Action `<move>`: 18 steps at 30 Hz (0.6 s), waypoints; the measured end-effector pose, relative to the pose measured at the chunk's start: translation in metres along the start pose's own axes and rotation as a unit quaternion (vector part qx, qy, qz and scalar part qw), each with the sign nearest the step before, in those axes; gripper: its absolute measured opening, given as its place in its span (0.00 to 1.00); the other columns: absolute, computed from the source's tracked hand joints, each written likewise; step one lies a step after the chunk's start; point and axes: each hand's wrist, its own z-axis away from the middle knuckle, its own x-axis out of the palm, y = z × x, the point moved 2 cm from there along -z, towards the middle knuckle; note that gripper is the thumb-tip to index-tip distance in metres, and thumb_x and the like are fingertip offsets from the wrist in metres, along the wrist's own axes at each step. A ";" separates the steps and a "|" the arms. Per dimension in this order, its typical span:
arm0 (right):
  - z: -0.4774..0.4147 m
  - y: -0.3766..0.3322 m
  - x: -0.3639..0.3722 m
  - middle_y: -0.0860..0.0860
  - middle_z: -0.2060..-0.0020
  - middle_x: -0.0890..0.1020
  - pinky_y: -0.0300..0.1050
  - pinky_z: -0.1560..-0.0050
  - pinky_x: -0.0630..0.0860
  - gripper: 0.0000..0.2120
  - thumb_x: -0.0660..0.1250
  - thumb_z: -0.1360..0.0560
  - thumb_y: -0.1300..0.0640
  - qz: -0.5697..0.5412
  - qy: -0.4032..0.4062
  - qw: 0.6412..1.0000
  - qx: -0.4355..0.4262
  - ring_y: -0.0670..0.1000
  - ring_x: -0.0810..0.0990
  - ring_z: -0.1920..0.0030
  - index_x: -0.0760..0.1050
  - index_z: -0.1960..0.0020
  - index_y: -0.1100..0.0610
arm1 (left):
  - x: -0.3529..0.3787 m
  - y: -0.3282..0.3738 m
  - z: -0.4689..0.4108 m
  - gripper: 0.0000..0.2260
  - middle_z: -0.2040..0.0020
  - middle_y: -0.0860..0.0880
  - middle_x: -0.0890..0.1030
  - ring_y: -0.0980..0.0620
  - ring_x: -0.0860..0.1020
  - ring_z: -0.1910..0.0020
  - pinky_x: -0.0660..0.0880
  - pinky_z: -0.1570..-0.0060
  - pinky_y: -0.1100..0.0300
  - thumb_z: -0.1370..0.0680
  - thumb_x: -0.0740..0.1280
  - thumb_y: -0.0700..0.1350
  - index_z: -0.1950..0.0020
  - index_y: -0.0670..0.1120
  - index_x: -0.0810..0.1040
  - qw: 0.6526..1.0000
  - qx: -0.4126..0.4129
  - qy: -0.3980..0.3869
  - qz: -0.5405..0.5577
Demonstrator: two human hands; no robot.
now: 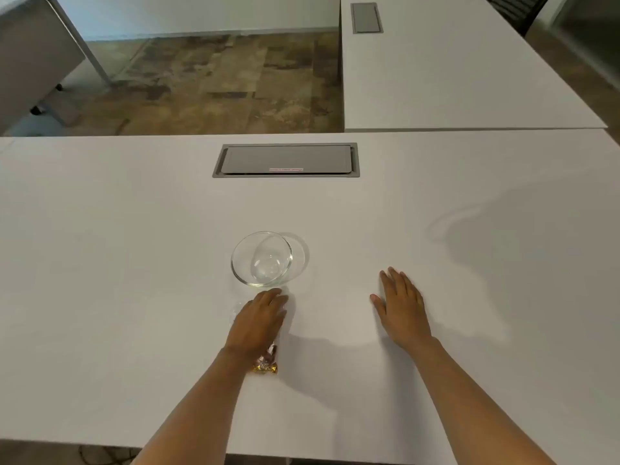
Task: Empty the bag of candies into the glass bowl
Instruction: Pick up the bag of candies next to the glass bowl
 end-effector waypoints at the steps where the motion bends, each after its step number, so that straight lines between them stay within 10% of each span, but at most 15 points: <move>1: 0.002 0.000 -0.001 0.52 0.24 0.54 0.49 0.24 0.50 0.26 0.50 0.20 0.47 -0.001 0.003 1.000 0.000 0.53 0.50 0.24 0.51 0.25 0.54 | -0.002 -0.004 0.002 0.16 0.32 0.47 0.73 0.47 0.70 0.33 0.71 0.38 0.53 0.21 0.61 0.46 0.34 0.45 0.73 1.000 -0.006 -0.002 0.008; 18: 0.013 -0.010 -0.003 0.53 0.27 0.63 0.48 0.27 0.57 0.22 0.53 0.20 0.49 -0.111 0.007 0.994 0.010 0.53 0.58 0.26 0.61 0.28 0.55 | -0.025 -0.014 -0.004 0.09 0.59 0.52 0.77 0.50 0.74 0.60 0.67 0.66 0.62 0.26 0.68 0.52 0.59 0.48 0.72 0.990 -0.092 -0.032 0.100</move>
